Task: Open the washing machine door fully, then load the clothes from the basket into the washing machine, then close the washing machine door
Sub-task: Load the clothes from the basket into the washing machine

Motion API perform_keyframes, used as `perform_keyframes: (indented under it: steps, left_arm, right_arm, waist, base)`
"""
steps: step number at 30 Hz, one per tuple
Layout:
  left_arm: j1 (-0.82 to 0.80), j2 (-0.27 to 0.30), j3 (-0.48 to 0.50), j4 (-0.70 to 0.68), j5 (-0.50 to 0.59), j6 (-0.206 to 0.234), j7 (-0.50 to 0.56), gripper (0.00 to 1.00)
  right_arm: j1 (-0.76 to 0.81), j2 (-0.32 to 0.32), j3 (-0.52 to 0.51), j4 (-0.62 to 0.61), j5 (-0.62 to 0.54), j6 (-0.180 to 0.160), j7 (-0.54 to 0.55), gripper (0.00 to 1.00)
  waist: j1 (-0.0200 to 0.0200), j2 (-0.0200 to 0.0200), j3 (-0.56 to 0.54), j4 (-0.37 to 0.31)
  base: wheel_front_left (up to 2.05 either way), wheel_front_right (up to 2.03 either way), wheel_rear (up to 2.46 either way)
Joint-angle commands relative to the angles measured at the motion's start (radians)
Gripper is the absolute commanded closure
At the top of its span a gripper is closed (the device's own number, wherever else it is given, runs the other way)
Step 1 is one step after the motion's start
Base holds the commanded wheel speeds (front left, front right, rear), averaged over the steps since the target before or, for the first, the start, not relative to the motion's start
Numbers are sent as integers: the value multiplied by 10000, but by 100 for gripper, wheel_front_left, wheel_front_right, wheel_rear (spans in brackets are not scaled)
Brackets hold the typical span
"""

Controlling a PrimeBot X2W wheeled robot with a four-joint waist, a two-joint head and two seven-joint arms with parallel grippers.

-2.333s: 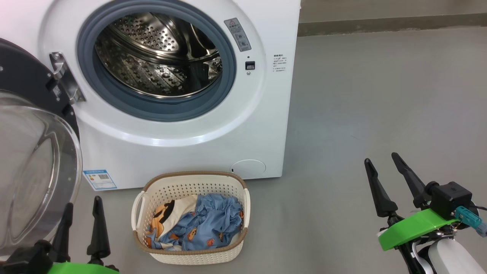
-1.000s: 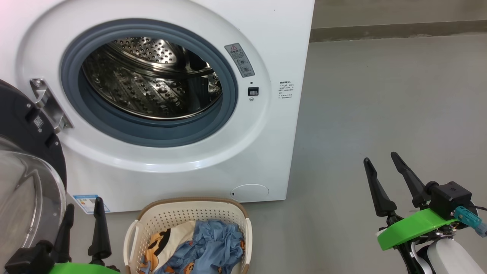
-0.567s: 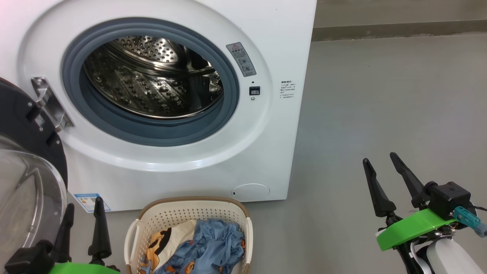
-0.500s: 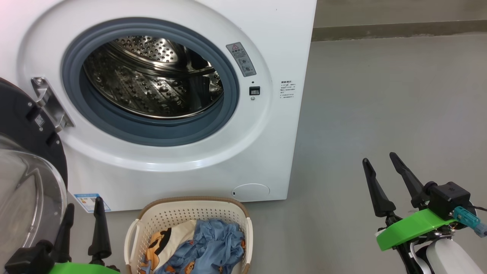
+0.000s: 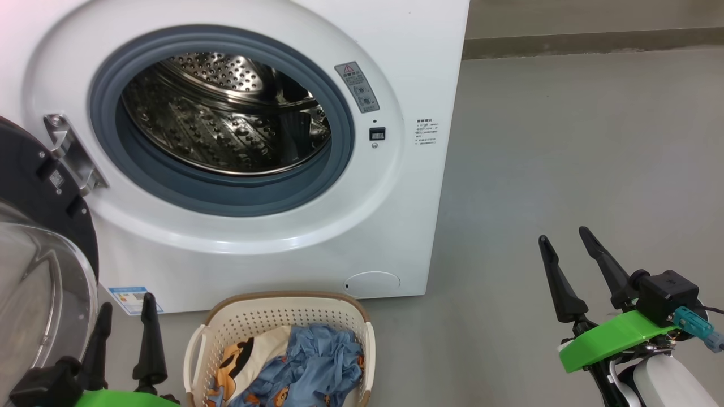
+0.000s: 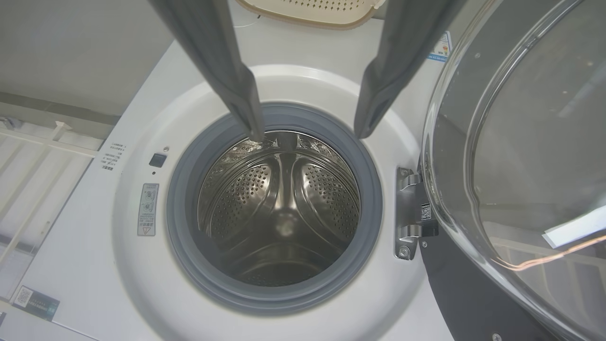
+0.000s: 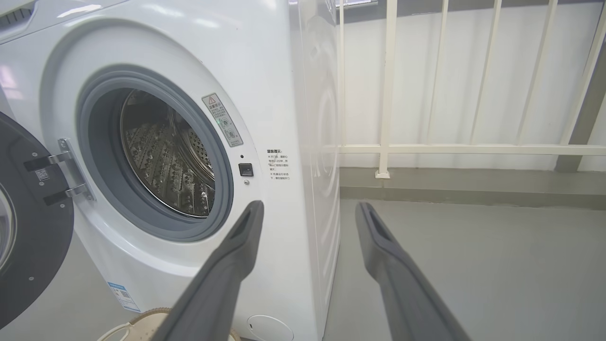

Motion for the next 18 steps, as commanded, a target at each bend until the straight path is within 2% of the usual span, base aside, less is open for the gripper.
perform_keyframes:
  steps: [1, 18]
  left_arm:
    - [-320, 241, 305, -158, 59, 63, -95, 0]
    - [-733, 160, -31, -26, 209, 185, -42, 0]
  right_arm:
    - [-75, -87, 153, -220, -124, 75, -120, 0]
    - [-315, -152, 143, -289, -20, 75, -120, 0]
  waist:
    - [0, -1, 20, -1]
    - [0, -1, 912, -173]
  base:
    - [0, 0, 0]
    - [0, 0, 0]
